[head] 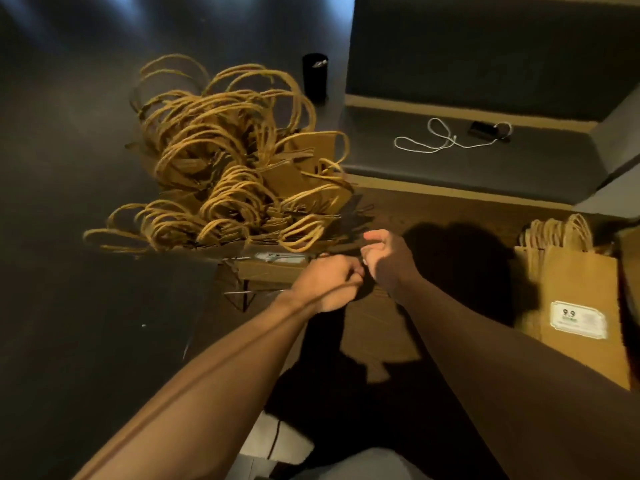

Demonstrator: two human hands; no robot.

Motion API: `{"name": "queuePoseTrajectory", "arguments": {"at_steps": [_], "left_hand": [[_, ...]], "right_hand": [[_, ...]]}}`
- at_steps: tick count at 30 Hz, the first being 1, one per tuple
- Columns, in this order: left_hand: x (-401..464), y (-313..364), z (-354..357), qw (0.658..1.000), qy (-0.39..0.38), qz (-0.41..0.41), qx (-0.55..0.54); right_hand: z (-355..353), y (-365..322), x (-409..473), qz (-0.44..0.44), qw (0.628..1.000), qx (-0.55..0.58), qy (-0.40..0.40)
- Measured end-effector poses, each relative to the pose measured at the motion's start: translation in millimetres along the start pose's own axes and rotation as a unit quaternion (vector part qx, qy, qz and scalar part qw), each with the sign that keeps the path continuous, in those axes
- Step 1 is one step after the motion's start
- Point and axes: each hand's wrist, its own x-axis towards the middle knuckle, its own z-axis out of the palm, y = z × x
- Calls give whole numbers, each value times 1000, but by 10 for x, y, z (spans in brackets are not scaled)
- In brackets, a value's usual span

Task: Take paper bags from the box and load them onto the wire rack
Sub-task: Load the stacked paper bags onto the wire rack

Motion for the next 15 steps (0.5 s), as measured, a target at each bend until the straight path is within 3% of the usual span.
{"name": "queuePoseTrajectory", "arguments": {"at_steps": [8,15], "left_hand": [[522,1050,563,995,-40,4,-91],[820,1867,1270,979,-103,-54,-170]], "right_hand": [[-1194,508,-91,57,984,26,168],[-2253,1167,-138,141,959,4,245]]}}
